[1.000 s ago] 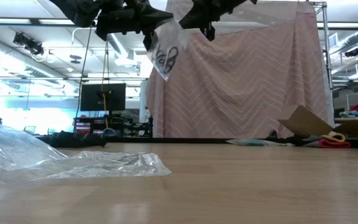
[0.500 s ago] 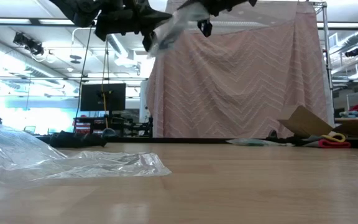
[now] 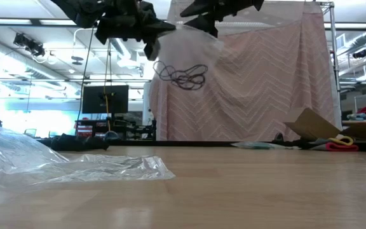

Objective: Sort rubber bands
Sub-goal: Close the bottom center transparent zip bag

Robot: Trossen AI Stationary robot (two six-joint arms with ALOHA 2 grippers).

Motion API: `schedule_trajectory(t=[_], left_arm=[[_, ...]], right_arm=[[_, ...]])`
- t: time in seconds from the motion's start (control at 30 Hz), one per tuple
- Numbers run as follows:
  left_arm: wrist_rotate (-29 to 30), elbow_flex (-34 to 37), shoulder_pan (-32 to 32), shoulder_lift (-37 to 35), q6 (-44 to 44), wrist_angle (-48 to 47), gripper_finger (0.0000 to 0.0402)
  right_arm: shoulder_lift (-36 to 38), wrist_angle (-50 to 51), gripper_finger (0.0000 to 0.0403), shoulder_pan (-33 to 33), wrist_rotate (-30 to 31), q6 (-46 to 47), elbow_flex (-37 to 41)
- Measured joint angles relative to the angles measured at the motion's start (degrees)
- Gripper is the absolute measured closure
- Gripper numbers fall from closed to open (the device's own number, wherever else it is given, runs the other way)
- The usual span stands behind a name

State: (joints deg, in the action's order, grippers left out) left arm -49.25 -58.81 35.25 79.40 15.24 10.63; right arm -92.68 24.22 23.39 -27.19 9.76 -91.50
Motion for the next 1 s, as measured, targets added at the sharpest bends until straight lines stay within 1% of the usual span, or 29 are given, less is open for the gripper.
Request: schedule_trajectory(t=[0.27,0.57,0.7,0.8,0.93,1.0], left_arm=[[0.46,0.02,-2.08,0.00,0.38,0.58,0.0401],[1.84,0.09,-2.36,0.02,1.88,3.46,0.0401],[1.98,0.09,-2.36,0.02,1.93,3.44,0.0401],[2.05,0.09,-2.36,0.02,2.26,3.48,0.0401],[2.24,0.11,-2.15,0.06,3.09,3.67,0.0401],[2.03,0.11,-2.10,0.07,3.18,3.66,0.0401]], right_arm=[[-0.10,-6.42,0.0264,-0.02,-0.88,2.25,2.06],[-0.07,-3.21,0.0267,-0.14,-1.84,2.19,2.05],[-0.07,-2.73,0.0275,-0.40,-2.20,2.18,2.05],[-0.07,0.10,0.0304,-0.41,-0.89,2.04,2.05],[-0.07,2.44,0.0385,-0.87,0.79,-0.65,2.05],[-0.07,2.26,0.0394,-1.26,2.20,-1.21,2.05]])
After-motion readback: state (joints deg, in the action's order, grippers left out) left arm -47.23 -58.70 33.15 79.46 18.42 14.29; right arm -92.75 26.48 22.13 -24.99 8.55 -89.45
